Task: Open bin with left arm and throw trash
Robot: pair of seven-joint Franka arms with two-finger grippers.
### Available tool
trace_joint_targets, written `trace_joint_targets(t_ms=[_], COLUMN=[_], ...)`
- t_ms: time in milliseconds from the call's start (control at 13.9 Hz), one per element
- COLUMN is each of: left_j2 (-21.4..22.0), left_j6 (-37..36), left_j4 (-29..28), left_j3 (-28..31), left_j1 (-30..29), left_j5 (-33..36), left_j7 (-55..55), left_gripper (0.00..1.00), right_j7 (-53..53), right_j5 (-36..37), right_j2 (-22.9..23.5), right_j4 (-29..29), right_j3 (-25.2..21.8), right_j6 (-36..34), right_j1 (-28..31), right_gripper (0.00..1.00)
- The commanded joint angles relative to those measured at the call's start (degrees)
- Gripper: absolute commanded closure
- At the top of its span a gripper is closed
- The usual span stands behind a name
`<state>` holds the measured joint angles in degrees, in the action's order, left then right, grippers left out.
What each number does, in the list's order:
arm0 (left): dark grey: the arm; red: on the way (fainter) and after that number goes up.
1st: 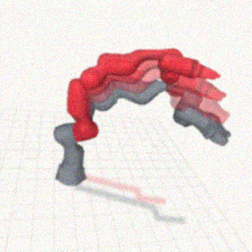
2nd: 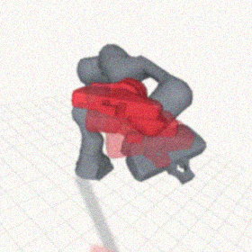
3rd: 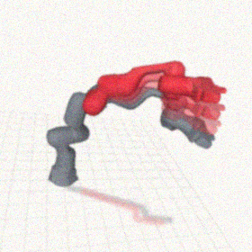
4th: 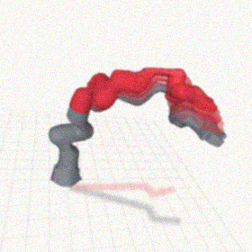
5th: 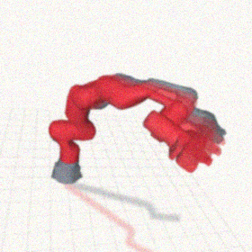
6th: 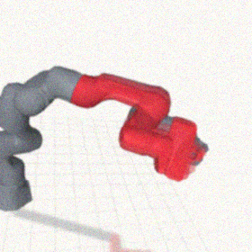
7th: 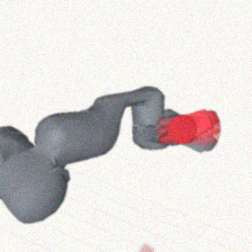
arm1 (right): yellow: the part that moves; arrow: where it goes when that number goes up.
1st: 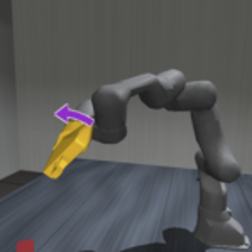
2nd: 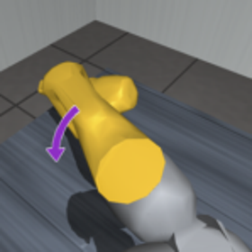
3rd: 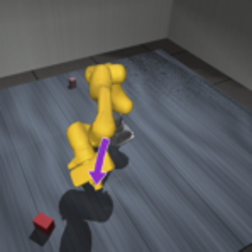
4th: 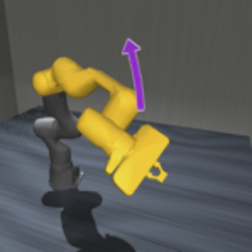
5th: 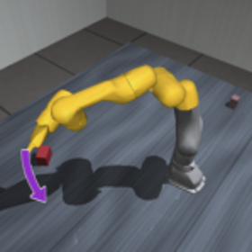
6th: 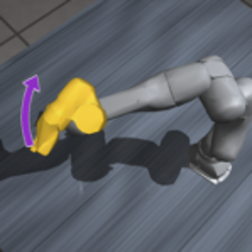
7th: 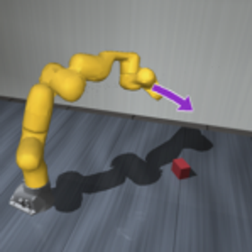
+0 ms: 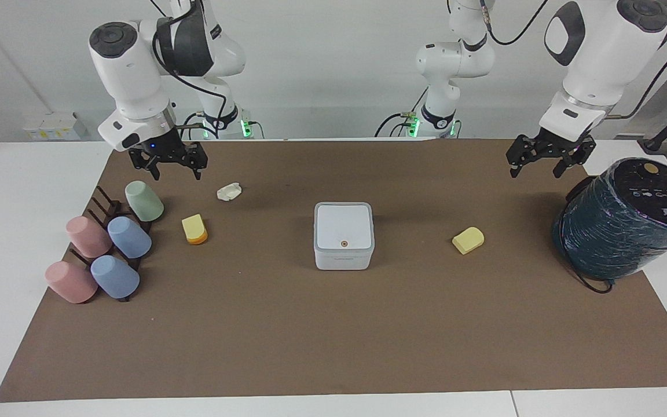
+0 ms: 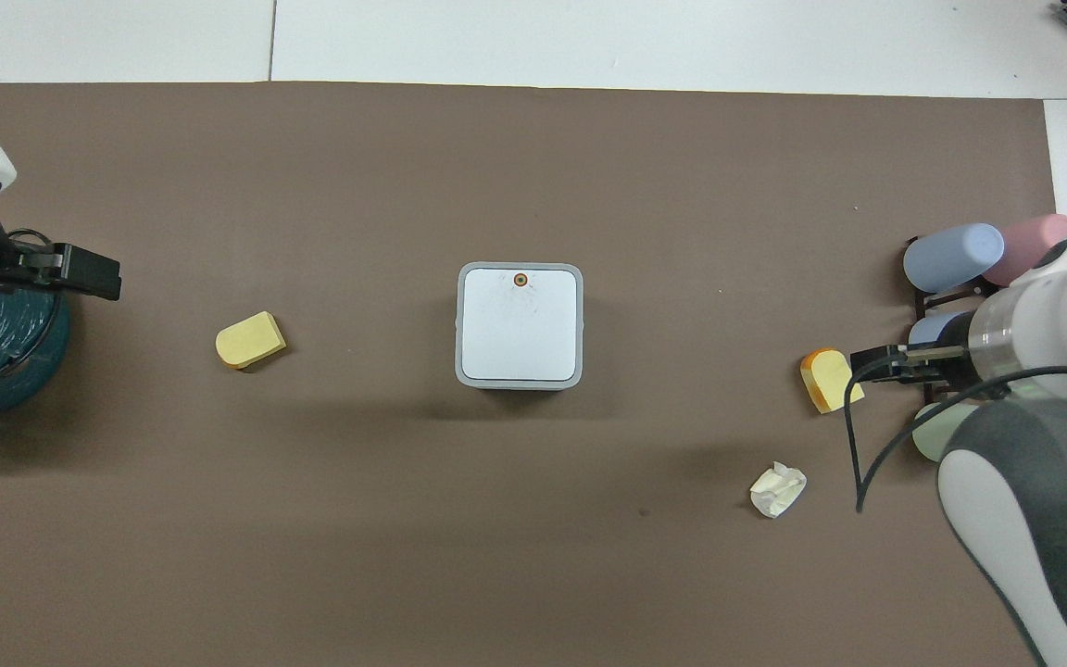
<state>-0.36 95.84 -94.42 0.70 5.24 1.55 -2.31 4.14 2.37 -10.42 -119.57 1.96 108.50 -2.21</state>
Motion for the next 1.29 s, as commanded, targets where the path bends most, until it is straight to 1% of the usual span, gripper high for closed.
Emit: trace_joint_targets(t_ms=[0,144,215,287,359,503,574,646,718,790,933,1005,1149,1221], left_j2=[3.6,4.7,4.8,4.6,4.2,4.1,4.1,3.8,2.8,1.8,-0.9,-2.5,-4.6,-5.3], left_j6=[2.9,6.6,7.5,8.3,9.1,11.9,13.7,15.9,20.2,24.5,31.0,34.0,39.4,41.1], left_j4=[-5.6,-9.2,-10.6,-11.0,-11.0,-12.3,-13.1,-13.9,-15.1,-15.9,-16.9,-16.8,-16.9,-16.9], left_j3=[0.4,0.4,0.3,0.3,0.3,0.3,0.3,0.3,0.3,0.3,0.3,0.3,0.3,0.3], left_j1=[2.0,2.7,3.5,6.2,8.4,13.5,15.9,18.3,20.8,23.0,27.0,28.4,29.8,30.1], left_j5=[1.3,1.1,1.0,0.1,-2.1,-4.1,-4.3,-5.1,-5.9,-6.0,-6.0,-6.0,-6.1,-6.9], left_j7=[-0.6,-0.2,0.2,2.4,7.0,13.8,16.2,18.5,20.3,21.6,25.4,26.8,27.7,27.7], left_gripper=[0.00,0.00,0.00,0.00,0.14,0.25,0.35,0.38,0.39,0.41,0.61,0.67,0.75,0.76], right_j7=[-2.1,-1.6,-1.5,-1.3,-1.3,-1.3,-1.2,-1.2,-0.6,0.0,1.0,2.7,7.3,9.5], right_j5=[-1.5,-1.5,-1.5,-1.5,-1.5,-1.5,-1.5,-1.5,-1.6,-1.6,-1.6,-1.5,-1.6,-1.6], right_j2=[-5.0,-4.8,-4.7,-5.2,-6.0,-6.2,-6.2,-6.2,-6.2,-6.2,-5.8,-5.6,-4.6,-3.8], right_j4=[-8.1,-10.8,-13.0,-14.8,-15.6,-17.4,-18.5,-19.6,-20.8,-21.8,-24.4,-26.1,-29.7,-31.2], right_j3=[0.1,0.2,0.3,0.3,0.3,0.3,0.4,0.7,0.6,0.6,0.6,0.7,0.6,0.6], right_j6=[4.4,5.3,7.5,8.5,8.4,8.8,9.3,10.1,11.4,12.9,16.7,19.1,24.6,27.2], right_j1=[0.5,0.1,0.0,0.0,0.0,0.0,0.0,-0.2,-2.0,-2.3,-2.8,-3.8,-7.2,-8.8], right_gripper=[0.00,0.00,0.00,0.00,0.00,0.00,0.00,0.00,0.00,0.00,0.00,0.00,0.00,0.00])
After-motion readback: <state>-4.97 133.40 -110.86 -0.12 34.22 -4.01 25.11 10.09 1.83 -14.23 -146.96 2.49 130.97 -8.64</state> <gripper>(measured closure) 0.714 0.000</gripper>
